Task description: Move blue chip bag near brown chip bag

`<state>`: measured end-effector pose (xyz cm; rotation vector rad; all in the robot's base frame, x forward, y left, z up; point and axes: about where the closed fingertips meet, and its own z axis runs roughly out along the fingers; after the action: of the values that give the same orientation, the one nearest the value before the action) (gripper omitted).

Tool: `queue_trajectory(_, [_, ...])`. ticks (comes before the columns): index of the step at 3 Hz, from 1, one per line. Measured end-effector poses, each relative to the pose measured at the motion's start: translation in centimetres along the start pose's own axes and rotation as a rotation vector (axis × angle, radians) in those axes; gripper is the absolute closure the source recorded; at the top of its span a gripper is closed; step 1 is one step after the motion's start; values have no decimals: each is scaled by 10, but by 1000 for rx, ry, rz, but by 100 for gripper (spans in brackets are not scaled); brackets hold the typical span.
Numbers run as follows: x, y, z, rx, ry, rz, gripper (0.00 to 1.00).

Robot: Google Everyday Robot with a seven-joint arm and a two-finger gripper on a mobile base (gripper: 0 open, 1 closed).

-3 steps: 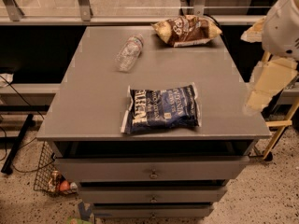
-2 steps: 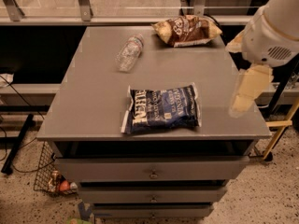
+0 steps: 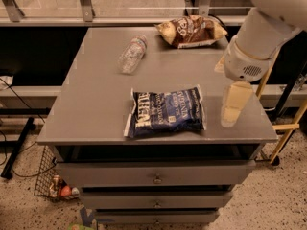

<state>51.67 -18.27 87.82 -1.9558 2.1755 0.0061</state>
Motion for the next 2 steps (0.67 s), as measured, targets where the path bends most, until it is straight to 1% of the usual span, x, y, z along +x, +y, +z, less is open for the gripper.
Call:
queue_trajectory(1, [-11, -6, 20, -22, -2, -37, 0])
queue_trajectory(2, [-33, -9, 29, -22, -18, -96, 0])
